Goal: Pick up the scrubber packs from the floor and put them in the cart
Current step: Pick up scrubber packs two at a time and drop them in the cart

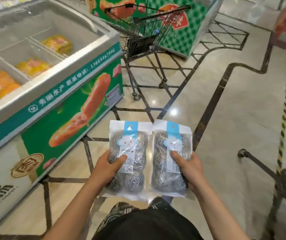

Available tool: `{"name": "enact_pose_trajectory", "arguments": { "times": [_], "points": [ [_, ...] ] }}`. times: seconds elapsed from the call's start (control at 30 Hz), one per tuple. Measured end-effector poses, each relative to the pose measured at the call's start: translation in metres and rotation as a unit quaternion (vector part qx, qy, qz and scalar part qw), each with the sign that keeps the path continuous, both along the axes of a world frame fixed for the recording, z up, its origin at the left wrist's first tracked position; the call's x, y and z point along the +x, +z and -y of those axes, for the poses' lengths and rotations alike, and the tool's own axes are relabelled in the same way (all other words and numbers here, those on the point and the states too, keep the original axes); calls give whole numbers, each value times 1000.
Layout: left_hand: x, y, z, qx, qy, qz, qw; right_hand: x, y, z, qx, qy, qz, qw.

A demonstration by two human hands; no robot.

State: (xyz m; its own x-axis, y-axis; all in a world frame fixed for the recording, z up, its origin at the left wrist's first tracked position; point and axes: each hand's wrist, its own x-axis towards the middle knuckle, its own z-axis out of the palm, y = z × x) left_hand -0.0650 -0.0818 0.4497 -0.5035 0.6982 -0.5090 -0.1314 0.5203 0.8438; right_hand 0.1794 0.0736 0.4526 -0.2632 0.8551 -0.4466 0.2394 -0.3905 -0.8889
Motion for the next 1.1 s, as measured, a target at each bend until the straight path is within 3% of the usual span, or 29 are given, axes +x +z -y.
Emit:
{"name": "enact_pose_trajectory", "arguments": {
  "times": [0.37,0.57,0.77,1.1],
  "points": [
    [164,-2,-132,17,-158,-53,986,196,-7,-59,-7,-160,-14,987],
    [233,1,-199,3,-270,-42,962,274,-6,-58,-2,-284,-44,958],
    [326,2,-282,13,-399,-47,916,350,-18,-60,-25,-432,-59,900],
    [524,-6,-437,28,-604,-7,796,482,-16,-94,-28,-630,-52,774]
  ]
}}
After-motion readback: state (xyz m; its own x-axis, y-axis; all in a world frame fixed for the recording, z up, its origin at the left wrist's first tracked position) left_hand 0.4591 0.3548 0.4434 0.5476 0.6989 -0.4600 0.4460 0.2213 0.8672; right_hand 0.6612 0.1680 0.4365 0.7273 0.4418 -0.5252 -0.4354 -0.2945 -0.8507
